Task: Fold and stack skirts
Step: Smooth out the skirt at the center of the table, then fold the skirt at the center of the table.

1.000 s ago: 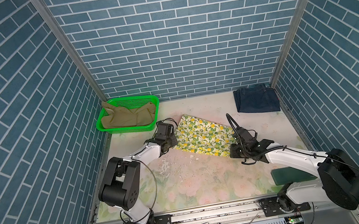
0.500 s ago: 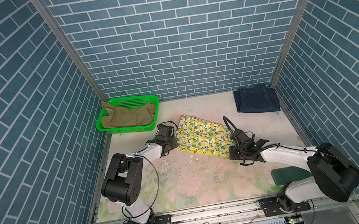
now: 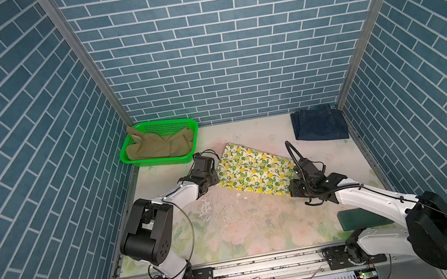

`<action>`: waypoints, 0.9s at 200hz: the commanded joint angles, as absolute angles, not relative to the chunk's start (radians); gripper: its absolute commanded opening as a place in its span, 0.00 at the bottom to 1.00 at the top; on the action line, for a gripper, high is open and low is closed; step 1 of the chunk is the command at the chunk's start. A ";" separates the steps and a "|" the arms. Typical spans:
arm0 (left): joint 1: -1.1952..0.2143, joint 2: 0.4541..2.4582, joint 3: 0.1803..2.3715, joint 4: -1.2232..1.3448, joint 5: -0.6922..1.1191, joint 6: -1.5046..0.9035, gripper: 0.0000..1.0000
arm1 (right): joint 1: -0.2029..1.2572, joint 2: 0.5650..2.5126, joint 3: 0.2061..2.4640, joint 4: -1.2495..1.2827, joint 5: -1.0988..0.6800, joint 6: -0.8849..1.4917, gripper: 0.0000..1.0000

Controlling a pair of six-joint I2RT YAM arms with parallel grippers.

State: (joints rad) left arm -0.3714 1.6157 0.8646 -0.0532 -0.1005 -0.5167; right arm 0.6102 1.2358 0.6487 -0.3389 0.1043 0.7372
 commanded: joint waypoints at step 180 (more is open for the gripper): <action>-0.404 1.920 1.126 -0.245 -0.118 -0.346 0.61 | 0.381 1.606 0.582 0.170 -0.140 1.009 0.44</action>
State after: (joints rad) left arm -0.4000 1.8935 1.1122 -0.1913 -0.0986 -0.3485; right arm 0.3851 1.5242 0.6155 0.1188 -0.0990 0.9451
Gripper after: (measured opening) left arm 0.618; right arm 0.477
